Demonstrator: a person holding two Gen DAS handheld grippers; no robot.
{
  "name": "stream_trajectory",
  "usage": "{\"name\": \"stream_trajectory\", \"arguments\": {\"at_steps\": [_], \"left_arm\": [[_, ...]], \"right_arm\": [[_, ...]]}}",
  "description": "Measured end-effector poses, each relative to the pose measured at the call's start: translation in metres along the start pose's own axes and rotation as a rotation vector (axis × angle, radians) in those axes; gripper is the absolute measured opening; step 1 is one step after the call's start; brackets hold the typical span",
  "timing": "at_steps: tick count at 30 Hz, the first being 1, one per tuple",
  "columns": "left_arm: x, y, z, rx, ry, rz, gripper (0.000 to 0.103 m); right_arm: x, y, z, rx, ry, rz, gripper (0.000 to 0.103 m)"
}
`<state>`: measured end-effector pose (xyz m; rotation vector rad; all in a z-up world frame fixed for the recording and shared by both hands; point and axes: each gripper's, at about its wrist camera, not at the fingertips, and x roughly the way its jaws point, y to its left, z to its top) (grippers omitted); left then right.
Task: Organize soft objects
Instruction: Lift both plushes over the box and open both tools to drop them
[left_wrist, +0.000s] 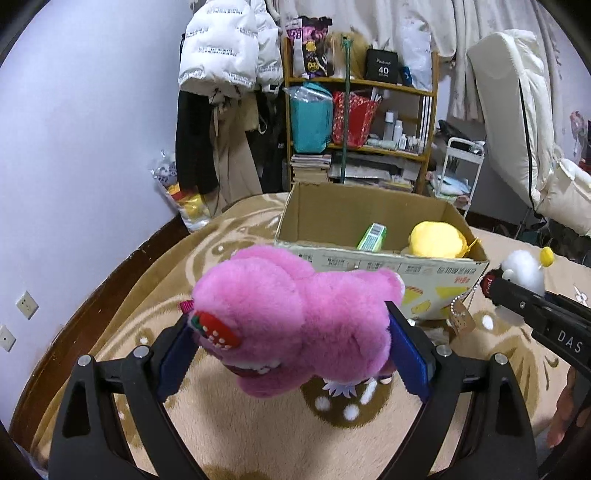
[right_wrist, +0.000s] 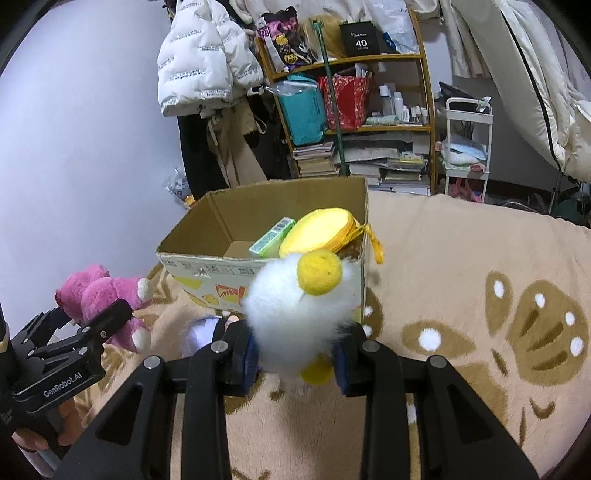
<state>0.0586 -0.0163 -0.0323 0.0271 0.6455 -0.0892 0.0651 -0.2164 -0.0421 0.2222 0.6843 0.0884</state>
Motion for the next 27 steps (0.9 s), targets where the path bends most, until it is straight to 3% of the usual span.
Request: {"name": "stream_trajectory", "arguments": {"at_steps": [18, 27], "left_arm": [[-0.014, 0.003, 0.014, -0.003, -0.122, 0.011, 0.091], [-0.007, -0.002, 0.037, 0.003, -0.176, 0.006, 0.091]], "right_arm": [[-0.017, 0.008, 0.013, -0.019, -0.087, 0.026, 0.034], [-0.024, 0.014, 0.04, -0.046, -0.163, 0.037, 0.034]]}}
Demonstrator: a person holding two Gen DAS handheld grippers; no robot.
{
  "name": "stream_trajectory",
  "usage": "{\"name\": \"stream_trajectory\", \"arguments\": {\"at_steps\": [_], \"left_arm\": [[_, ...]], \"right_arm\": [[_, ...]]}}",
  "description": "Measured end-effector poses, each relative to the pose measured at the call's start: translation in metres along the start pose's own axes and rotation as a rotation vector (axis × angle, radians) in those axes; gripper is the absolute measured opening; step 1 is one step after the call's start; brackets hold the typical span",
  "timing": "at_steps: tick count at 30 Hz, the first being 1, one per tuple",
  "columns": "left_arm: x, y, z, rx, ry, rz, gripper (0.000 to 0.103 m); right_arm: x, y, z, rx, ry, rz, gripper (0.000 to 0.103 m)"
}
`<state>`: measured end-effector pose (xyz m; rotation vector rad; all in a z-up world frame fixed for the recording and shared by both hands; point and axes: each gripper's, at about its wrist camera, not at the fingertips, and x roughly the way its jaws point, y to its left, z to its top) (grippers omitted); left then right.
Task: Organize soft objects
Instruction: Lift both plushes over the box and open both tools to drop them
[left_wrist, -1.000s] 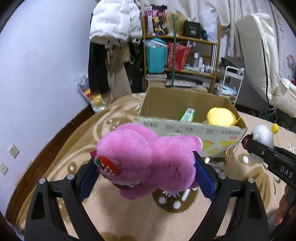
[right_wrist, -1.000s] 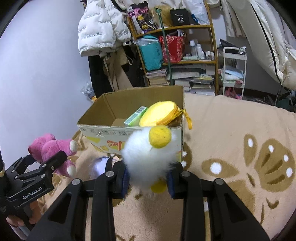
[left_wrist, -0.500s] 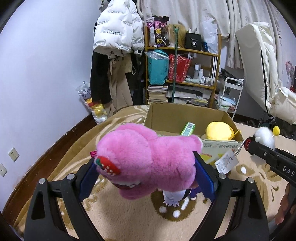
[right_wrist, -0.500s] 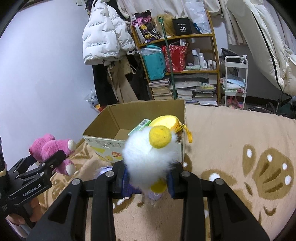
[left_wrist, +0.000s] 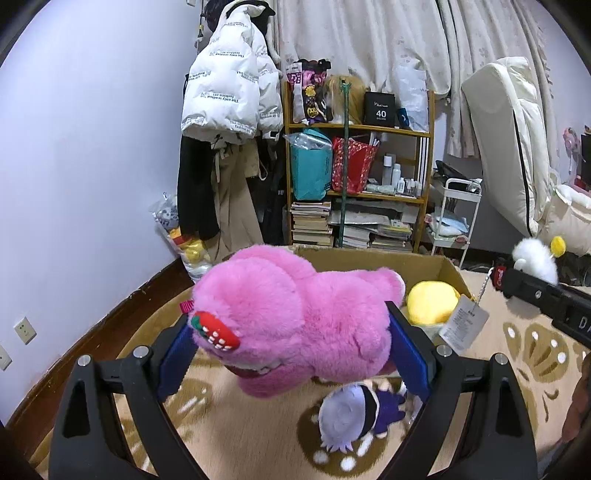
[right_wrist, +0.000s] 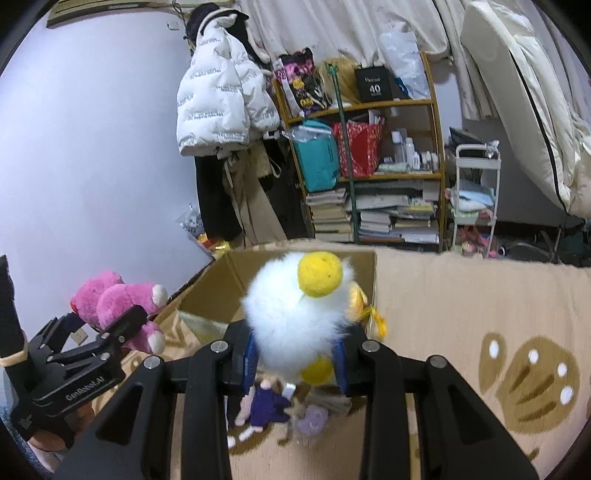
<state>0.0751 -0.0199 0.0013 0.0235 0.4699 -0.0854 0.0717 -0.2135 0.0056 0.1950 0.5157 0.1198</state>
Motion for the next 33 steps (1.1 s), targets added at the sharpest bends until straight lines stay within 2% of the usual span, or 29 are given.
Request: {"name": "stream_trajectory", "arguments": {"at_steps": [7, 17, 23, 33], "left_arm": [[0.015, -0.001, 0.012, 0.033, -0.026, 0.04, 0.091], [0.034, -0.004, 0.04, 0.053, -0.083, 0.027, 0.092], [0.053, -0.011, 0.042, 0.096, -0.069, 0.027, 0.092], [0.079, -0.012, 0.031, 0.092, -0.028, 0.008, 0.092]], "right_arm": [[0.015, 0.005, 0.026, -0.037, -0.038, 0.007, 0.034], [0.037, 0.005, 0.044, -0.099, -0.033, 0.015, 0.034], [0.054, 0.008, 0.045, -0.122, -0.019, 0.009, 0.034], [0.086, 0.0, 0.032, -0.121, 0.038, -0.036, 0.034]]}}
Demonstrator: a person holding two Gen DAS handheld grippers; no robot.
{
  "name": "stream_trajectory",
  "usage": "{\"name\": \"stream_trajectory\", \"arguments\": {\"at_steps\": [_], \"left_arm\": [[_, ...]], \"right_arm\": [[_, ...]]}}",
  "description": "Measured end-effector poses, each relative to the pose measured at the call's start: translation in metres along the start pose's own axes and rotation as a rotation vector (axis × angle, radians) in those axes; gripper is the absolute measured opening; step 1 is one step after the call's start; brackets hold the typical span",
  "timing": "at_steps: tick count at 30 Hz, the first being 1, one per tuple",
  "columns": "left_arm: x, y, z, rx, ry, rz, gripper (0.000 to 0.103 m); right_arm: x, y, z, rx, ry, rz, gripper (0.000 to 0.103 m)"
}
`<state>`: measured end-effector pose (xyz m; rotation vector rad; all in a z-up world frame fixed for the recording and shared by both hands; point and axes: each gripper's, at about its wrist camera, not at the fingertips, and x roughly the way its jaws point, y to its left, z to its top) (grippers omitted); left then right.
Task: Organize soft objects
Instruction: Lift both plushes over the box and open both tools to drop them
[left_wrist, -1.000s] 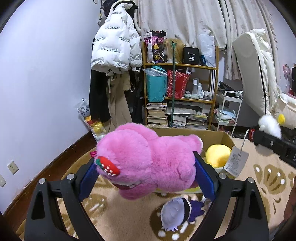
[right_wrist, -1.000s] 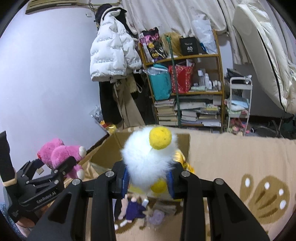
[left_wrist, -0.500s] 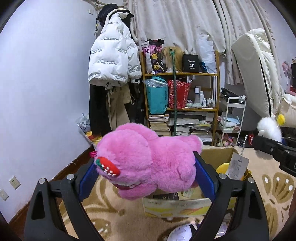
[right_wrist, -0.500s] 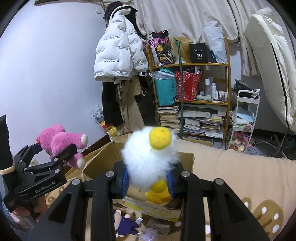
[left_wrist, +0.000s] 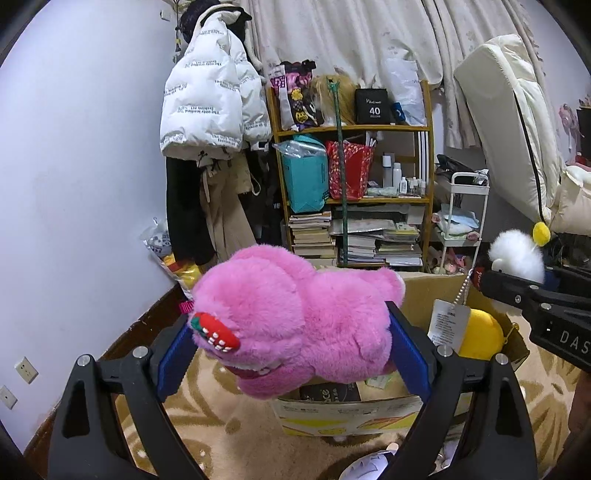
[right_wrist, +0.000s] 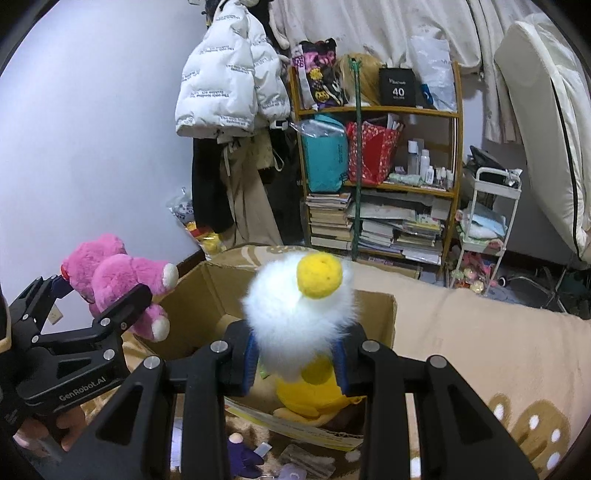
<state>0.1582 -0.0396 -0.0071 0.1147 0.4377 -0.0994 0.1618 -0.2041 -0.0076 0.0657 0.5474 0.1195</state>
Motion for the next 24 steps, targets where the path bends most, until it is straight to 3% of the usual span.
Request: {"name": "stream_trajectory", "arguments": {"at_steps": [14, 24], "left_arm": [[0.021, 0.003, -0.011, -0.012, 0.058, -0.036, 0.092], [0.033, 0.001, -0.018, -0.011, 0.123, -0.057, 0.093]], "right_arm": [[0.017, -0.005, -0.016, 0.008, 0.044, -0.079, 0.035], [0.017, -0.007, -0.012, 0.069, 0.028, 0.018, 0.035]]}}
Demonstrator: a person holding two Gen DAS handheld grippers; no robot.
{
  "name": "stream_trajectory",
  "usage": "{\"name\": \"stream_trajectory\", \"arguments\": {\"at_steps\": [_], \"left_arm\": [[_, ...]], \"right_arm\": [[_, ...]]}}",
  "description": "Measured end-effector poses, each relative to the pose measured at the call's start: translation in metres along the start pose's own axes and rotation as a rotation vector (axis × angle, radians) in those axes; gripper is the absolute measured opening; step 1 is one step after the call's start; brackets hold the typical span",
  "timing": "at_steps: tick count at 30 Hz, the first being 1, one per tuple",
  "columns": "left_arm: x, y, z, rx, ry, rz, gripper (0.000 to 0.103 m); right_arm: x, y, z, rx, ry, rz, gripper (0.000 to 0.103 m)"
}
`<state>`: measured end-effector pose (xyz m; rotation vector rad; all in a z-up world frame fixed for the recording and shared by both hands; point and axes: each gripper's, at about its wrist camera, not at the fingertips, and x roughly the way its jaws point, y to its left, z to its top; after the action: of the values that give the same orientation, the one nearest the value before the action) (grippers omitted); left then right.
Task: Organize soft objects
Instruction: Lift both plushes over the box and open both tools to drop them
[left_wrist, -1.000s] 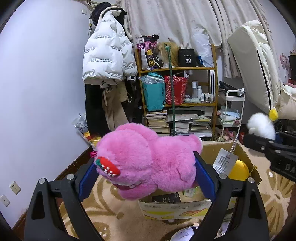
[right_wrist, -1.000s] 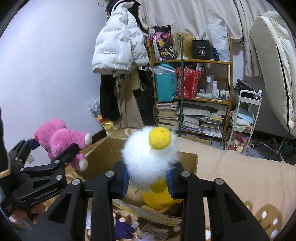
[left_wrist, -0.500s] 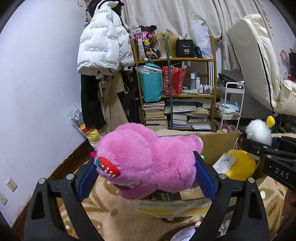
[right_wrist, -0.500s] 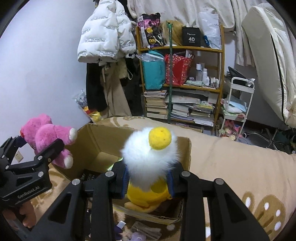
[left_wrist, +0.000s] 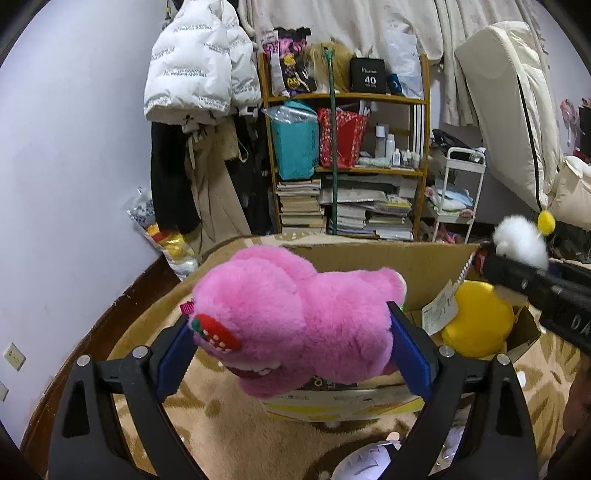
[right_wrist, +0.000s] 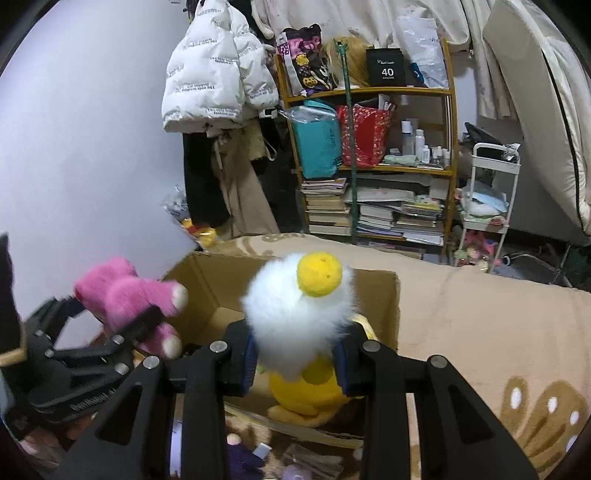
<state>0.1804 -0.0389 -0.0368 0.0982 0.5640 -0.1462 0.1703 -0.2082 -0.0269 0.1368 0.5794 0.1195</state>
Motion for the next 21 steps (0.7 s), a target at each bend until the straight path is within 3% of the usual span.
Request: {"name": "stream_trajectory", "arguments": {"at_steps": [13, 16, 21], "left_arm": [[0.003, 0.002, -0.001, -0.002, 0.017, -0.021, 0.095], [0.003, 0.003, 0.0, -0.012, 0.021, -0.043, 0.097], [-0.001, 0.0, -0.001, -0.004, 0.013, -0.083, 0.098]], "right_arm": [[0.012, 0.001, -0.009, 0.023, 0.05, 0.035, 0.038], [0.01, -0.002, -0.009, 0.034, 0.047, 0.039, 0.047], [0.006, -0.003, -0.008, 0.044, 0.039, 0.03, 0.049]]}}
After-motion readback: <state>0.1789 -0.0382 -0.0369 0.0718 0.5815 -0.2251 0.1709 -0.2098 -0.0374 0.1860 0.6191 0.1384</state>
